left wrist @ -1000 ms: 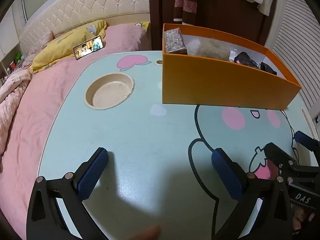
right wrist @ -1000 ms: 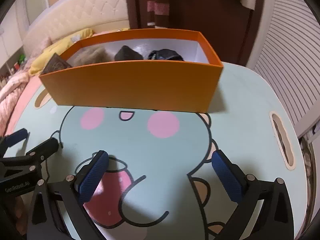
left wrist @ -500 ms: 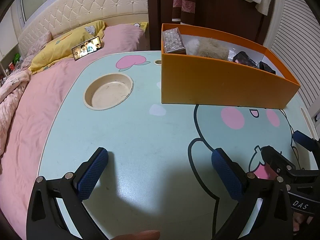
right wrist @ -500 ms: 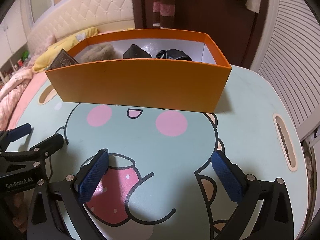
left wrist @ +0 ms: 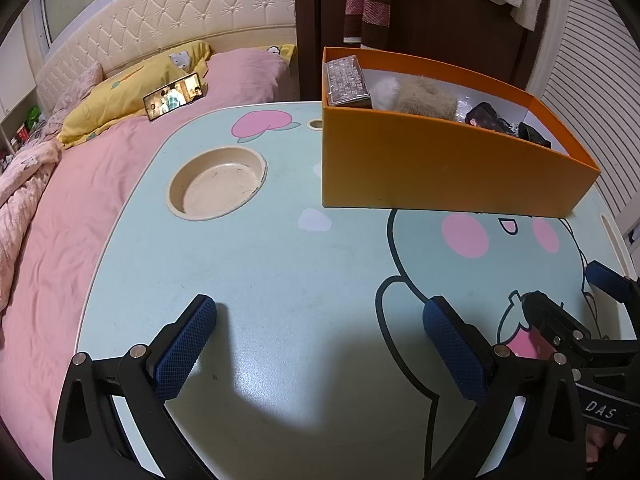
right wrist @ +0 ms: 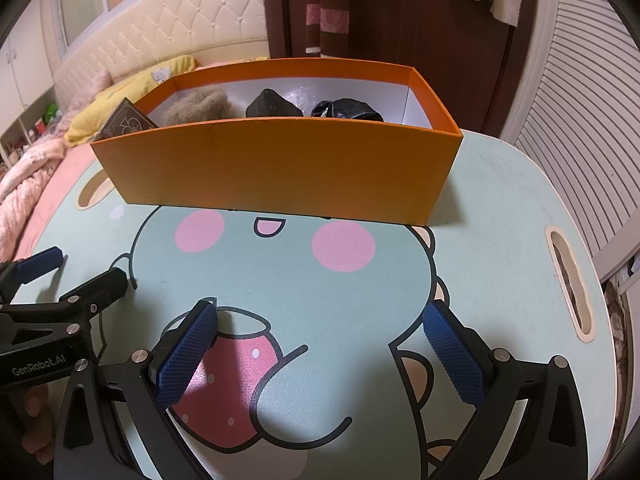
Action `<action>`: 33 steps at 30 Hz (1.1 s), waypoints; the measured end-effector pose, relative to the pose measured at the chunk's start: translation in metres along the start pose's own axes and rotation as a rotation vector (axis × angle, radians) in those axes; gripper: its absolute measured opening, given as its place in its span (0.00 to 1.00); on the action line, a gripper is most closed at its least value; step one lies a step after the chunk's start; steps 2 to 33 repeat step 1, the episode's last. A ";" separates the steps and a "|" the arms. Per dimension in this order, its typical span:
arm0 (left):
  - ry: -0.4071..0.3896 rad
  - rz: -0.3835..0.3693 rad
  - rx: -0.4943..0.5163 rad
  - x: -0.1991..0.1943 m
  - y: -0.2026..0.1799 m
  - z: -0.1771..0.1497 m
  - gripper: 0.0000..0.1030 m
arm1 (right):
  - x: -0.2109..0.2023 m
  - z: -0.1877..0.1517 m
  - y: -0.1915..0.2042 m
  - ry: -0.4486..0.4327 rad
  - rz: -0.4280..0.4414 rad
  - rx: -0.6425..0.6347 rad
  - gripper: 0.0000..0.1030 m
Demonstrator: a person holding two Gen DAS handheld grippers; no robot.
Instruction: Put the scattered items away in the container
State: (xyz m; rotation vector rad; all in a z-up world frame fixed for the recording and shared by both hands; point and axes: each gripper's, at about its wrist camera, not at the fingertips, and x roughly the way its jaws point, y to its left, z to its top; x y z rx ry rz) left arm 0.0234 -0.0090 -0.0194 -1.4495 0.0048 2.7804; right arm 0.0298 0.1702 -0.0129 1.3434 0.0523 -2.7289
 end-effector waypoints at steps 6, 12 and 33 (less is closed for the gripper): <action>0.000 -0.001 0.001 0.000 0.000 0.000 1.00 | 0.000 0.000 0.000 0.000 0.000 0.000 1.00; 0.000 -0.001 0.001 0.000 0.000 0.000 1.00 | 0.000 0.000 0.000 0.000 0.000 0.000 1.00; 0.000 -0.001 0.001 0.000 0.000 0.000 1.00 | 0.000 0.000 0.000 0.000 0.000 0.000 1.00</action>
